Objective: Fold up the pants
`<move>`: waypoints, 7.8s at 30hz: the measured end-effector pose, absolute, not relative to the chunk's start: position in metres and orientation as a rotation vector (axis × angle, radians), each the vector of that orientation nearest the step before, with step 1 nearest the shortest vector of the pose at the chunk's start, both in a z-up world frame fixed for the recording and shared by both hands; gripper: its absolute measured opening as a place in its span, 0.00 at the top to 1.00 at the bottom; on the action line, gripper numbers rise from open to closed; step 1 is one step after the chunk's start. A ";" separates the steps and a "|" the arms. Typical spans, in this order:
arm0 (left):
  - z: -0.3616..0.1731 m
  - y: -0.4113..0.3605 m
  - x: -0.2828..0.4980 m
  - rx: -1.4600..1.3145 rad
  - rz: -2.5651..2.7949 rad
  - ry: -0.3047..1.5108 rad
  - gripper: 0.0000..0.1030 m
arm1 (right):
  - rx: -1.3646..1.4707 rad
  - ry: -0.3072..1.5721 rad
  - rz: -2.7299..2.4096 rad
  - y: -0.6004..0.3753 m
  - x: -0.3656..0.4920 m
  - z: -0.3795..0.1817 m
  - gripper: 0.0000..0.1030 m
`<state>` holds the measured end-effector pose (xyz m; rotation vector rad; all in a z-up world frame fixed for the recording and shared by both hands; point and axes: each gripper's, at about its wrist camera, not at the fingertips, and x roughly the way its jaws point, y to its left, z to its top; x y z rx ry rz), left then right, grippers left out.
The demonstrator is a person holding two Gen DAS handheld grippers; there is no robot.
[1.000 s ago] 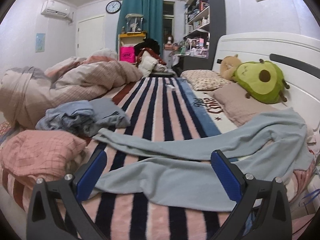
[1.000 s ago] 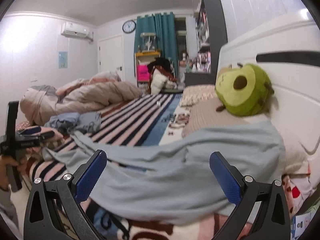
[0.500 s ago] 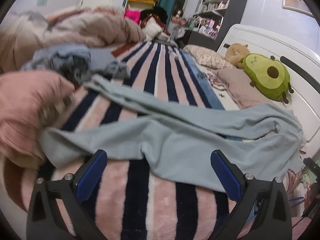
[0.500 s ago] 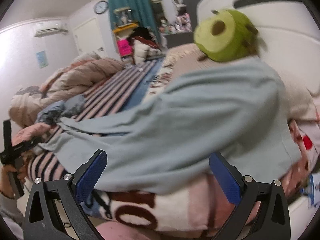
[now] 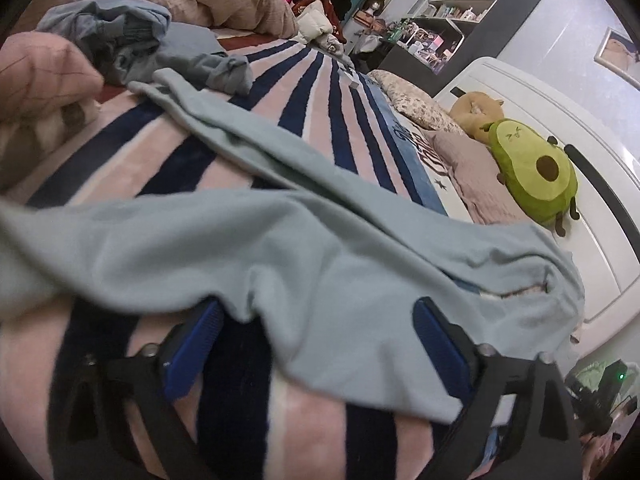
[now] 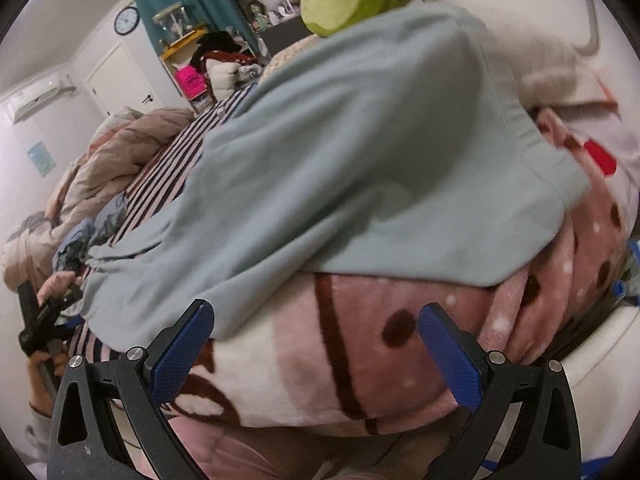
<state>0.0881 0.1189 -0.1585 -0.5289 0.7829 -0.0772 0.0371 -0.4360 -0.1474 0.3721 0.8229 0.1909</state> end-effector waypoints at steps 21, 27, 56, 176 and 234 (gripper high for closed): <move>-0.083 0.122 0.076 -0.297 0.040 0.597 0.96 | 0.316 0.721 -0.081 -0.470 0.073 -0.137 0.97; -0.070 0.127 0.092 -0.263 0.042 0.603 0.96 | 0.262 0.617 -0.013 -0.470 0.059 -0.092 0.99; -0.076 0.170 0.213 -0.097 0.210 0.804 0.30 | -0.073 0.781 -0.069 -0.430 0.271 -0.020 0.79; -0.139 0.159 0.294 -0.107 0.052 1.007 0.22 | -0.154 1.051 0.613 -0.088 0.336 -0.145 0.92; -0.131 0.160 0.281 -0.166 0.102 0.883 0.91 | -0.424 0.773 0.732 -0.032 0.252 -0.128 0.96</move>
